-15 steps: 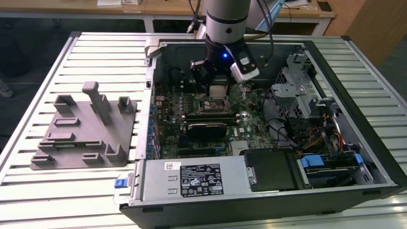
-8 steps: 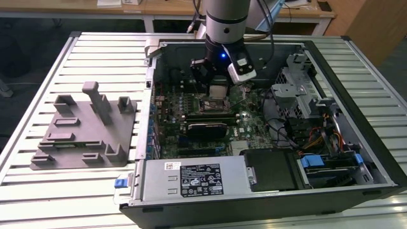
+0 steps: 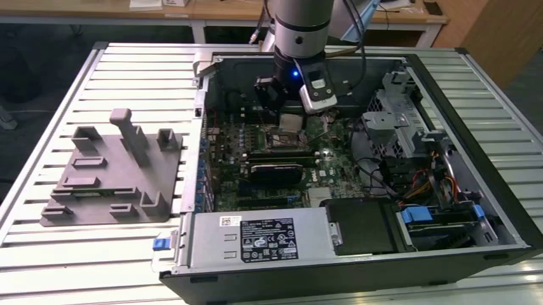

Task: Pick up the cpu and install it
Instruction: 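Place the cpu into insertion slot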

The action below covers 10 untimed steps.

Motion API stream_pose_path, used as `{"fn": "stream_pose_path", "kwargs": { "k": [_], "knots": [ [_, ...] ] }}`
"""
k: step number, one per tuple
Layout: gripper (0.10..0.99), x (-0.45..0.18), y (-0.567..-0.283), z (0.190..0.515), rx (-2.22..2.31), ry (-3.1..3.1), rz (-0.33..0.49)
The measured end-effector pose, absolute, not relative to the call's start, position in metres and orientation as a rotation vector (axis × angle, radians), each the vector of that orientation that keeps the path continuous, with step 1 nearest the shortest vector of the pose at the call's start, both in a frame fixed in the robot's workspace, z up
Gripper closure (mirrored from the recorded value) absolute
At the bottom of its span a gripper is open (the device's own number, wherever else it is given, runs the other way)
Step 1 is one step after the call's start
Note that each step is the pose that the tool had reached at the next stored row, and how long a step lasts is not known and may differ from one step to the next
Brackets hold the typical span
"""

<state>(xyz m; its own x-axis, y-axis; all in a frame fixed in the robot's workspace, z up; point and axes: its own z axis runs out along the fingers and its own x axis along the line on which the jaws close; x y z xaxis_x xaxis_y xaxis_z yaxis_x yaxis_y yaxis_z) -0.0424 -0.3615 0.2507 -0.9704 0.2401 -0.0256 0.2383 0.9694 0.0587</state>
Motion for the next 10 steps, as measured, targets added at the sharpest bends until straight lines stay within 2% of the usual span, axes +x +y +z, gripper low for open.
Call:
{"fn": "stream_pose_path", "kwargs": {
  "k": [10],
  "knots": [
    [0.545, -0.0424, -0.3615, 0.2505, 0.582, 3.049, 0.082]
  ]
}}
